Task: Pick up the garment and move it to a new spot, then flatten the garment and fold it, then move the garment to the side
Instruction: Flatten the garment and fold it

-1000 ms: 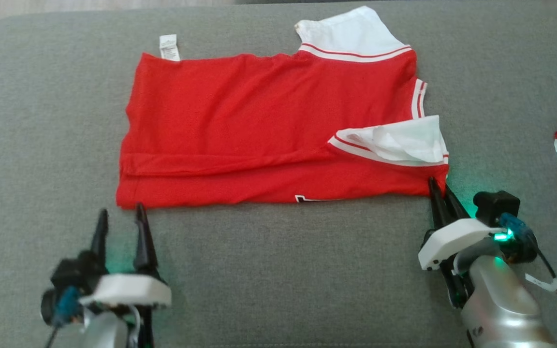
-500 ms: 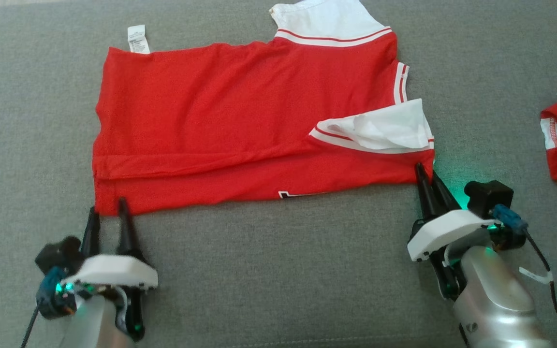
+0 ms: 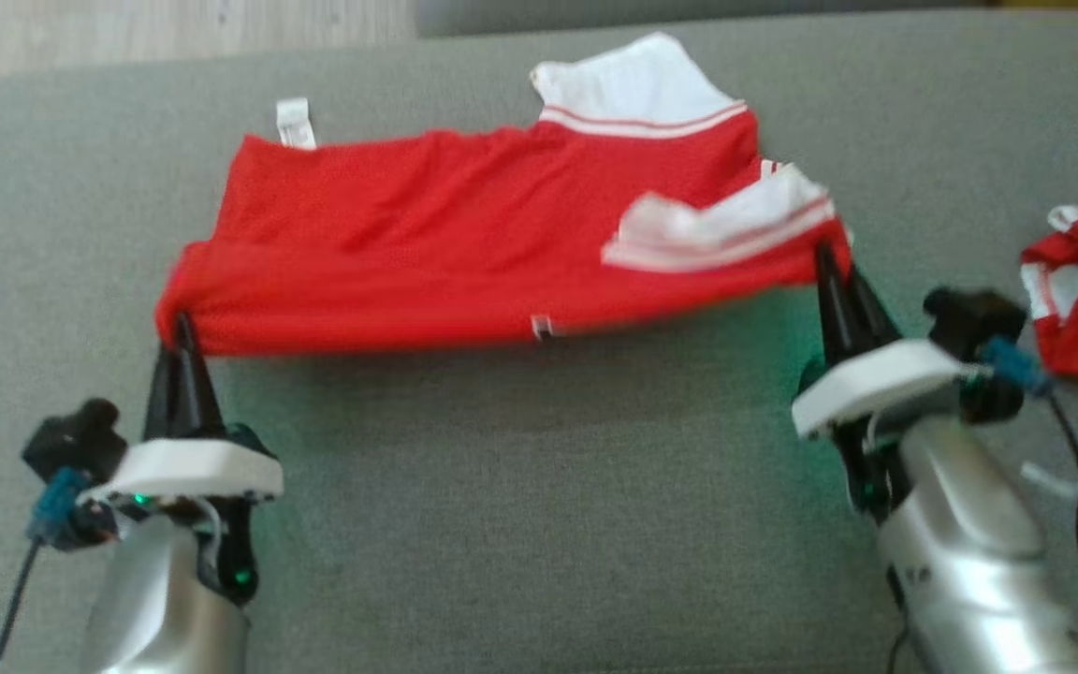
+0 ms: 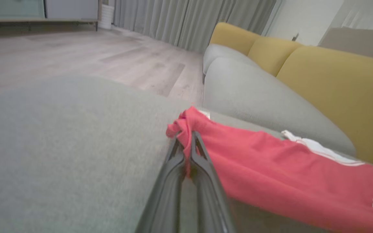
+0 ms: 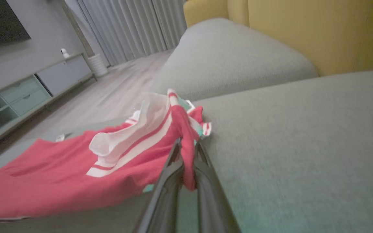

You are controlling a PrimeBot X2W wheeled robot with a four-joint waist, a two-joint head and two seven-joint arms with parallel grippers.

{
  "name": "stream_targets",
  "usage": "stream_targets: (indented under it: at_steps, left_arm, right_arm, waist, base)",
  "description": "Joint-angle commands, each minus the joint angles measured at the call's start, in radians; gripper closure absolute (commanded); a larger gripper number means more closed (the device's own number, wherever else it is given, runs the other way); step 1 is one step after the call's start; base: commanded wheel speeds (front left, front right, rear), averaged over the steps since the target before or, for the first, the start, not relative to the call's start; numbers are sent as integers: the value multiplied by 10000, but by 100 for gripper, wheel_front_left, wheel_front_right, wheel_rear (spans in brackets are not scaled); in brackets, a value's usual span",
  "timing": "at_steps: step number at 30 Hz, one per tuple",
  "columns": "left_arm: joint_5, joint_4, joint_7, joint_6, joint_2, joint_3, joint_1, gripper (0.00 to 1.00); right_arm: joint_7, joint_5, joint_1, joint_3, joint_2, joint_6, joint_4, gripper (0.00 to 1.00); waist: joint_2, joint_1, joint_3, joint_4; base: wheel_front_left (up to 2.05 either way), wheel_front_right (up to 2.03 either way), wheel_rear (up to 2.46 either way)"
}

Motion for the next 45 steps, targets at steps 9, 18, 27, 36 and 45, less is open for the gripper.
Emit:
stream_targets:
  at_steps: [9,18,27,36,45]
  left_arm:
    - [263,-167,-51,17,274,672,949,100]
    - [-174,301,-51,16,145,402,2274,47]
    - [687,39,-51,73,524,427,443,0]
    - [-485,2172,1249,19,2464,-1577,-3404,0]
    - [-2745,2497,1943,17,3430,-3519,-4195,0]
  right_arm:
    - [639,828,53,297,-200,-53,610,100]
    - [740,1261,1846,259,-394,-53,343,0]
    - [162,266,1244,-138,-255,-53,-567,0]
    - [225,-258,-331,347,-1,-53,-818,0]
    - [219,-195,-1020,677,42,-53,-554,0]
  waist:
    - [0,0,-1291,-256]
    - [0,0,-1085,-321]
    - [0,0,-259,-26]
    - [0,0,1210,21]
    - [0,0,1886,-161]
  base:
    - [0,0,0]
    - [0,0,0]
    - [0,0,0]
    - [0,0,0]
    - [0,0,0]
